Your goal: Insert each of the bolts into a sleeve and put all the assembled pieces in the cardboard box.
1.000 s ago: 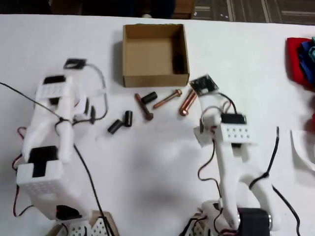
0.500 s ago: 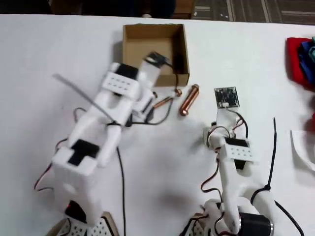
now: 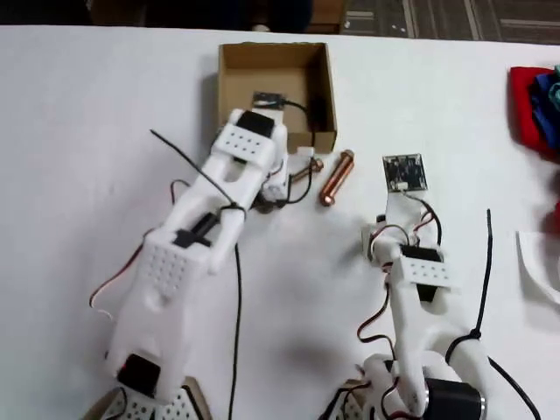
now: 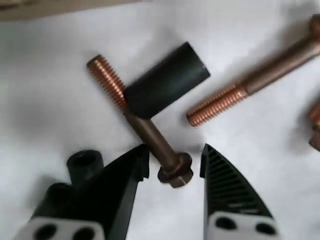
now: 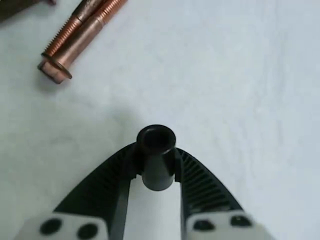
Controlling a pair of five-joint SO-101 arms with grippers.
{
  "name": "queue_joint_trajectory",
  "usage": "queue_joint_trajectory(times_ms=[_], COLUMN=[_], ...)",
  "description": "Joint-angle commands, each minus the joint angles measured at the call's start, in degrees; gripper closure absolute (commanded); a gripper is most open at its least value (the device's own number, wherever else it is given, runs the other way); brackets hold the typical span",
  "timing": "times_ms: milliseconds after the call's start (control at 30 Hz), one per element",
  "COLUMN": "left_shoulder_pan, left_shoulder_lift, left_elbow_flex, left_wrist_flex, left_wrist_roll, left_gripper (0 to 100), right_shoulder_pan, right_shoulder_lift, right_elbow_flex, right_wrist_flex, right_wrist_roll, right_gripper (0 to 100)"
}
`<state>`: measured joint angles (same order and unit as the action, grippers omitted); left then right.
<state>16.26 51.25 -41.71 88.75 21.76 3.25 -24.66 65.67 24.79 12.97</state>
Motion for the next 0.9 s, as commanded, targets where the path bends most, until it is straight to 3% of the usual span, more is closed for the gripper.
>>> queue_joint_trajectory(times_ms=[0,133,233,367,633,867], left_shoulder_pan=[-0.8,-1.1,-0.9,-1.1,-1.4,-5.5], left_shoulder_lift=[3.8,8.0,9.7,8.4,-1.1,-13.0], left_elbow_flex=[-6.5,-12.0,-17.2,-20.1,-19.1,-4.8], left_wrist_flex=[2.8,7.7,11.3,13.5,13.7,13.7], left_wrist_roll=[0.9,0.4,-6.9,-13.2,-14.9,-15.2], left_gripper=[81,87,99,98,97,97], right_shoulder_pan=[0.3,0.3,0.2,-1.3,-0.9,-0.9], right_shoulder_lift=[-2.0,-2.0,-2.0,-2.0,-2.0,-2.0], right_elbow_flex=[-0.4,-0.4,-0.4,-0.4,-0.4,-0.4], right_wrist_flex=[-1.0,-1.4,-2.2,-2.5,-2.5,-2.5], right_wrist_roll=[-0.4,-0.4,-0.4,-0.3,-0.3,-0.3], right_gripper=[97.8,97.8,97.8,97.8,97.8,97.8])
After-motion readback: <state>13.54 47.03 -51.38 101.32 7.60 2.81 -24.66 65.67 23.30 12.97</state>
